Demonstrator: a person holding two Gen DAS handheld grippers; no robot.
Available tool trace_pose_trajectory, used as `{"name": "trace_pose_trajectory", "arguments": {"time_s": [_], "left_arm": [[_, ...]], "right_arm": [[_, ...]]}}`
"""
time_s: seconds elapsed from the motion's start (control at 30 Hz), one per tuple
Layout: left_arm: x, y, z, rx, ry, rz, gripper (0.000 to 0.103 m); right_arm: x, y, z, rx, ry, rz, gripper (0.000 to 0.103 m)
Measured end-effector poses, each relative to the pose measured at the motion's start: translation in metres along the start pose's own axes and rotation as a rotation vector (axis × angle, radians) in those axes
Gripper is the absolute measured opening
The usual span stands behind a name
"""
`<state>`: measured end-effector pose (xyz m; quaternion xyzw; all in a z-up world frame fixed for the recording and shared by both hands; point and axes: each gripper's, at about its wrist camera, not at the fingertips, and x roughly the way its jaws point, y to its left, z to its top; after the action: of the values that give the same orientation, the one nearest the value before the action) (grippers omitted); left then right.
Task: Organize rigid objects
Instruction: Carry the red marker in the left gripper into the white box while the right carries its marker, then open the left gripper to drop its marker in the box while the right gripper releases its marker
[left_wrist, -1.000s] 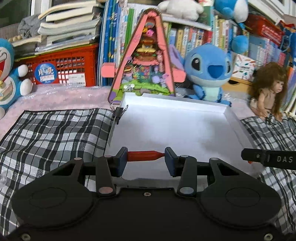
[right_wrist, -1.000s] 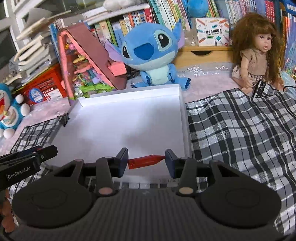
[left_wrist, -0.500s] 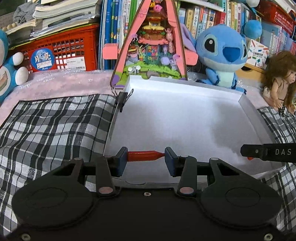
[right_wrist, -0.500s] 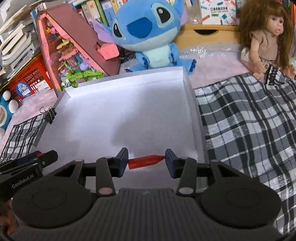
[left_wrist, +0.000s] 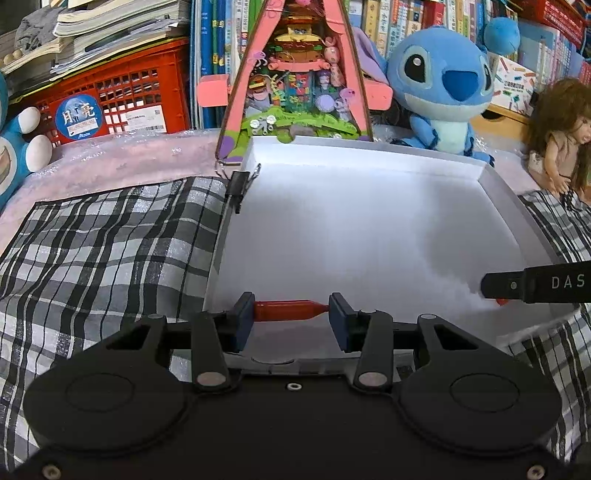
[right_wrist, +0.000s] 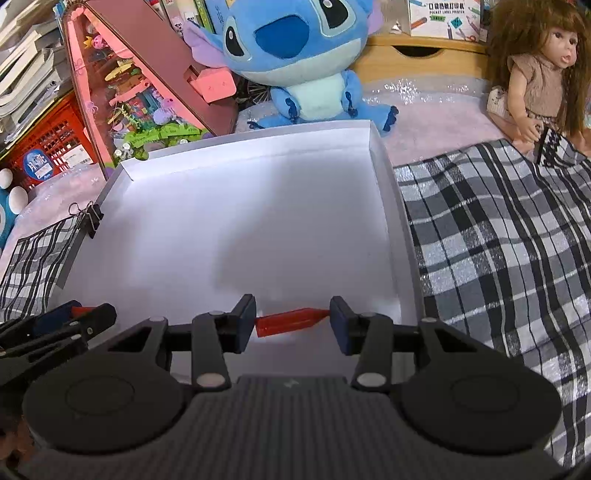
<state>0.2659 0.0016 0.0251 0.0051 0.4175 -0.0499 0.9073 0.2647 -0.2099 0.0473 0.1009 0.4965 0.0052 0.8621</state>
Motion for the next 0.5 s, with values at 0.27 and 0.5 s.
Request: {"name": "trace_pose_trajectory", "arguments": {"time_s": [0.27, 0.5], "left_arm": [[-0.004, -0.004, -0.003, 0.040, 0.006, 0.010, 0.041], [-0.006, -0.005, -0.005, 0.043, 0.010, 0.004, 0.042]], "right_arm": [[-0.002, 0.009, -0.005, -0.021, 0.026, -0.007, 0.052], [-0.003, 0.010, -0.009, -0.057, 0.014, -0.021, 0.064]]}}
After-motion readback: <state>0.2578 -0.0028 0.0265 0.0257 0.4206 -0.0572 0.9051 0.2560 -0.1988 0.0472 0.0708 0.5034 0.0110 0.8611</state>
